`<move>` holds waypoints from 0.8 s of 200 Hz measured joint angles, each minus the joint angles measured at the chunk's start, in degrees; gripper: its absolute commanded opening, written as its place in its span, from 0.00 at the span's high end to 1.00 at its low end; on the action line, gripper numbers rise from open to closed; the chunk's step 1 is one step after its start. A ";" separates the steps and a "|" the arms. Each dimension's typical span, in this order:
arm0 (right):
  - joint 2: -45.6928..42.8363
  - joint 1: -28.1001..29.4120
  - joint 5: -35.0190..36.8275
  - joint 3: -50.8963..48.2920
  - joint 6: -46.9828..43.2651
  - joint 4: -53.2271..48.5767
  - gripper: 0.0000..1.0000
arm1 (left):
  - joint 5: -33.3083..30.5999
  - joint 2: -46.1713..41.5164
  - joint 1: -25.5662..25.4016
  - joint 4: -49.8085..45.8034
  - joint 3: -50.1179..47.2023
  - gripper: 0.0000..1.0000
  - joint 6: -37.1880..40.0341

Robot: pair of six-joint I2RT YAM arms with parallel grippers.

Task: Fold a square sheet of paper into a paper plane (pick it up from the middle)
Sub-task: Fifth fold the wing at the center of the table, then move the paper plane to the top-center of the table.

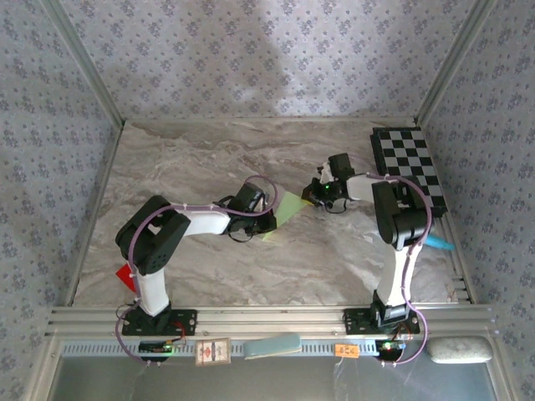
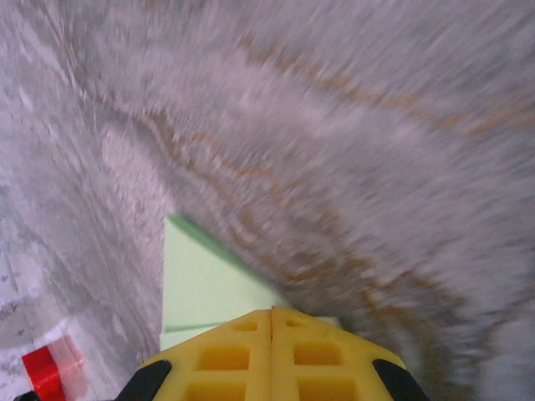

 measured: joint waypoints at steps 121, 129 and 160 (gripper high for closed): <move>-18.95 3.76 17.94 0.57 -0.72 -12.15 0.53 | 1.03 -17.55 7.87 -9.49 3.15 0.44 1.53; -19.23 4.85 18.73 0.61 0.44 -13.44 0.49 | 0.35 -19.71 9.16 -10.12 3.04 0.40 2.27; -18.60 10.69 24.06 1.07 5.14 -18.82 0.33 | -4.13 -25.92 13.16 -13.38 0.44 0.26 4.74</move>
